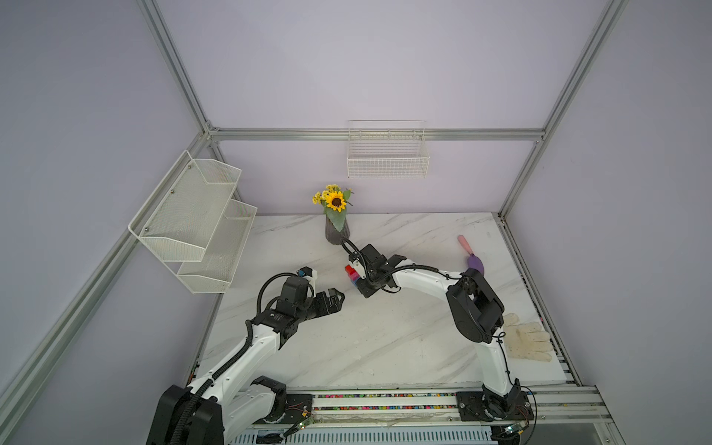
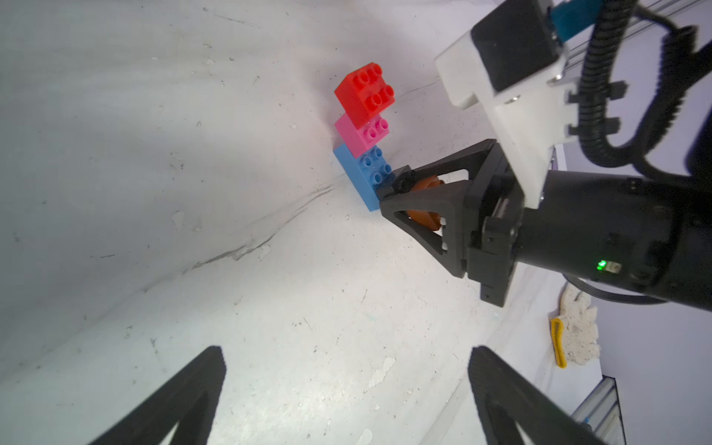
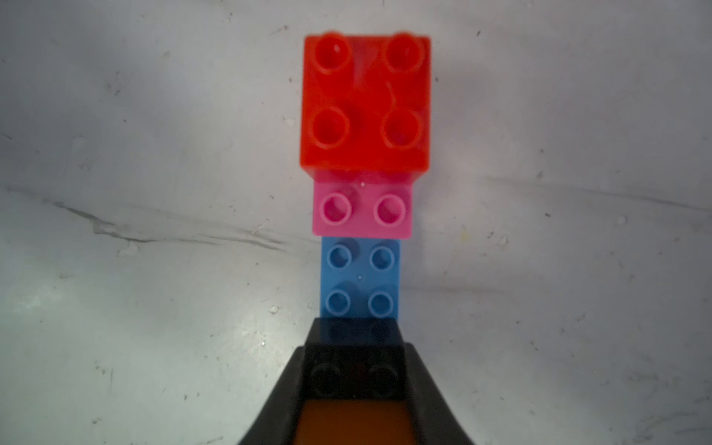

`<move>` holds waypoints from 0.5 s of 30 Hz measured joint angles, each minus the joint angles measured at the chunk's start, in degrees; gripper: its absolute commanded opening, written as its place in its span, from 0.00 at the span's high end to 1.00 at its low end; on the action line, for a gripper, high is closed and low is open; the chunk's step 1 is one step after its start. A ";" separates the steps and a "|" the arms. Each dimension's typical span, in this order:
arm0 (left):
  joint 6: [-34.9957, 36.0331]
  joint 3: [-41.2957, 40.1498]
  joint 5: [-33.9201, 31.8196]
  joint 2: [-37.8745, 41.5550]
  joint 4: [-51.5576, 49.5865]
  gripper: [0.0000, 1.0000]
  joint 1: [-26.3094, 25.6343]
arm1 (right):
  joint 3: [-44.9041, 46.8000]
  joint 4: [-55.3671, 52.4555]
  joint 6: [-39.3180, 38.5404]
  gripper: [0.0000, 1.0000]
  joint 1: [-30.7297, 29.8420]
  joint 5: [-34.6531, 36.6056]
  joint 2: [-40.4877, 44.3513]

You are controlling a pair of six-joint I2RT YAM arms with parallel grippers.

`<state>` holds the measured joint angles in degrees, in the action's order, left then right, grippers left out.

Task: Assemble the letter v with lego
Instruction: Assemble the lego brick with the lego brick.

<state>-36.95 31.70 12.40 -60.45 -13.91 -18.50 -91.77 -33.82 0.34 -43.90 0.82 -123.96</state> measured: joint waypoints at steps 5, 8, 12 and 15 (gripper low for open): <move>-0.55 -1.33 -3.30 -1.29 1.03 0.00 0.00 | -3.39 -3.91 -1.22 1.00 -0.26 0.94 -1.64; -0.92 -1.95 -4.17 -1.55 1.97 0.00 0.00 | -6.38 -7.15 -1.36 1.00 -0.31 0.98 -3.04; -0.81 -1.51 -4.57 -3.28 2.54 0.00 0.00 | -10.19 -11.34 -0.55 1.00 -0.31 0.74 -4.90; -0.74 -1.29 -4.81 -4.37 2.97 0.00 0.00 | -12.15 -13.42 0.98 1.00 -0.31 0.59 -5.88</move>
<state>-37.69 30.41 7.60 -64.82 -10.94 -18.50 -103.92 -47.24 1.32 -44.21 1.41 -129.84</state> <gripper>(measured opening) 0.997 0.352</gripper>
